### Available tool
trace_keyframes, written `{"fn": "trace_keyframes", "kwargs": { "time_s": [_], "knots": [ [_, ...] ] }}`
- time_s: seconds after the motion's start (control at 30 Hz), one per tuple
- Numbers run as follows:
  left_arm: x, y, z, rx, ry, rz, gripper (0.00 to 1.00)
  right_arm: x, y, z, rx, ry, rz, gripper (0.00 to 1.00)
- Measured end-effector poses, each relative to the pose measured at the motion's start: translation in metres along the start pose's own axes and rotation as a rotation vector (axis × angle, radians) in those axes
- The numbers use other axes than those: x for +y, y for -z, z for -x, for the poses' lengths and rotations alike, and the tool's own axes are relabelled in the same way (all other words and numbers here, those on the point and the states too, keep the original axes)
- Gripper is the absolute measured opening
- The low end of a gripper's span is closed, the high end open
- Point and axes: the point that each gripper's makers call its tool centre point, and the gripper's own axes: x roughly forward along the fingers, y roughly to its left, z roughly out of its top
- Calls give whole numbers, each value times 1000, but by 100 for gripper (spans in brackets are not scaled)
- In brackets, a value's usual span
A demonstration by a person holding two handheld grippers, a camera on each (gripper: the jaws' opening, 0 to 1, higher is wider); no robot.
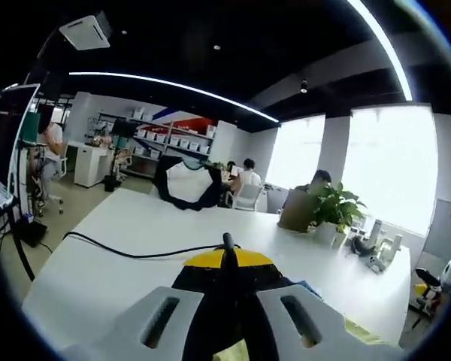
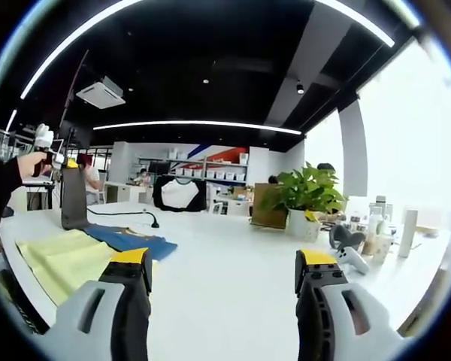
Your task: Fold the garment on the visible template until the final outline fits inside the template.
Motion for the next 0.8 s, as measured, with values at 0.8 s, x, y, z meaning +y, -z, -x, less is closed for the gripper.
{"fn": "trace_keyframes", "kwargs": {
  "time_s": [0.8],
  "knots": [
    [-113, 37, -76, 76, 167, -129, 2, -13, 7, 3, 1, 8, -18, 79]
  ]
}}
